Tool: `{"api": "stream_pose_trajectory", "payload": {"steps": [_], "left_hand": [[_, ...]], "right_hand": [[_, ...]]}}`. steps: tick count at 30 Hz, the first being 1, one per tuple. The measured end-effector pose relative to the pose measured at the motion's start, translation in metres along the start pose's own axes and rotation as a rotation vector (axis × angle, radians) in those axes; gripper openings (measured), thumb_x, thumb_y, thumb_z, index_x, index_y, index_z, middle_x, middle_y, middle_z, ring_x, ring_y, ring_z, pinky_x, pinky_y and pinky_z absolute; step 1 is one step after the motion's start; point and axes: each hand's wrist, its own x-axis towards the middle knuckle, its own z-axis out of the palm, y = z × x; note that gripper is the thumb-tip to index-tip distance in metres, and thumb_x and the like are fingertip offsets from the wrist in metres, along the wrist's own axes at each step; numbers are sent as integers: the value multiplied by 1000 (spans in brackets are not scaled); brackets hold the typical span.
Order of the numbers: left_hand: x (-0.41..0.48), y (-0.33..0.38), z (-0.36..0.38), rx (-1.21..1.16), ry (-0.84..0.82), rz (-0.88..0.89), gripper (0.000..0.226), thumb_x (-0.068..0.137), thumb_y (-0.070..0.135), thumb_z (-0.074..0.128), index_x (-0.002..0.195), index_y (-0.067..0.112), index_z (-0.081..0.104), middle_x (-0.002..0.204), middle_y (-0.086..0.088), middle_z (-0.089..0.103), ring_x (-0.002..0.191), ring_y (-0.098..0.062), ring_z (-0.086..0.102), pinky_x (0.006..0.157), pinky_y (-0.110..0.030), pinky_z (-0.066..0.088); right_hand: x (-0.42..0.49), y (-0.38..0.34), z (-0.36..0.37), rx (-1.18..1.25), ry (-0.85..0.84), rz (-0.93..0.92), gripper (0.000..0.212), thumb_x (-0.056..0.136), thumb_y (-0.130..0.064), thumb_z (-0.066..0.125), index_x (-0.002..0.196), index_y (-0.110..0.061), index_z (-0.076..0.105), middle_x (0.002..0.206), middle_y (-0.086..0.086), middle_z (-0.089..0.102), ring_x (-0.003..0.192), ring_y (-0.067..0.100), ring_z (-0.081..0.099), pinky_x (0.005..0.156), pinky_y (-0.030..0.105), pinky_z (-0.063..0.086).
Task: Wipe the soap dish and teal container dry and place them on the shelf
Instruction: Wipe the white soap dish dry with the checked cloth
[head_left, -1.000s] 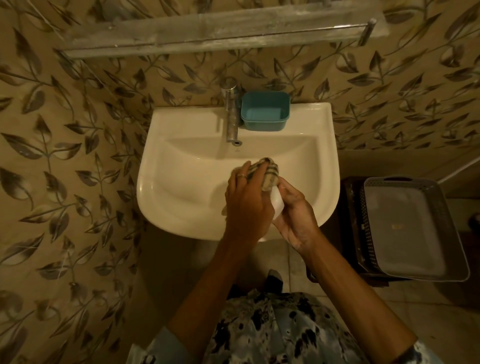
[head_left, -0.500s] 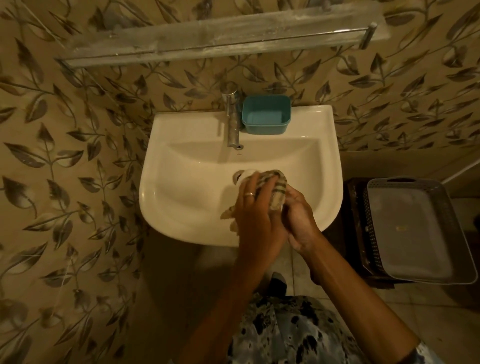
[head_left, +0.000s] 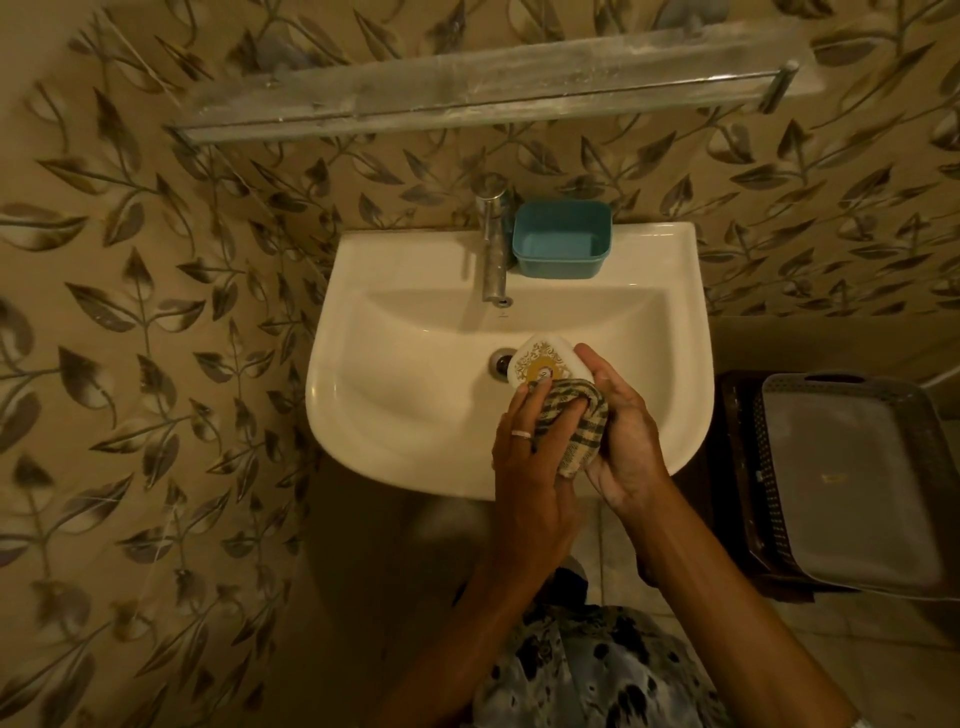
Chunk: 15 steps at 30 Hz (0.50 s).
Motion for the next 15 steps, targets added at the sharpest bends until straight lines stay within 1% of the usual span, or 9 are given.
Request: {"api": "stream_pose_trajectory", "payload": {"steps": [5, 8, 10, 12, 14, 15], "left_hand": [[0, -11, -1, -105, 12, -36, 51, 90, 6, 37, 139, 19, 42, 152, -7, 29, 144, -22, 23, 109, -48, 38], [6, -11, -3, -104, 1, -51, 56, 87, -5, 44, 138, 15, 43, 152, -7, 29, 145, -21, 20, 112, -47, 33], [10, -7, -3, -24, -1, 28, 54, 88, 2, 44, 139, 18, 43, 152, -5, 31, 146, -21, 18, 116, -48, 25], [14, -2, -3, 62, -1, 117, 51, 89, 13, 39, 140, 23, 41, 151, -3, 33, 145, -20, 19, 119, -45, 15], [21, 1, -3, 100, -12, 146, 53, 87, 18, 36, 139, 25, 42, 151, -2, 35, 145, -17, 20, 120, -39, 9], [26, 1, -4, 99, -23, 136, 53, 86, 20, 35, 139, 25, 43, 151, -1, 36, 145, -16, 20, 120, -37, 8]], "right_hand": [[-4, -10, -3, 16, -48, -37, 40, 104, -17, 32, 140, -5, 44, 135, 22, 56, 122, 37, 57, 96, 45, 51], [-6, -14, -2, -17, -75, -46, 40, 104, -16, 31, 140, -4, 44, 136, 21, 55, 124, 37, 55, 96, 44, 50], [-8, -14, -2, -57, -83, -35, 38, 104, -15, 32, 136, -5, 49, 133, 20, 58, 120, 35, 59, 93, 41, 54], [-10, -11, -1, -93, -66, -18, 36, 103, -13, 35, 132, -7, 55, 129, 19, 61, 117, 31, 62, 94, 37, 54], [-11, -6, -1, -96, -57, -13, 37, 102, -10, 35, 134, -1, 52, 128, 19, 60, 116, 30, 60, 99, 38, 50], [-13, -4, -1, -100, -63, -17, 38, 102, -9, 35, 134, 3, 50, 124, 20, 60, 113, 31, 60, 97, 38, 49]]}}
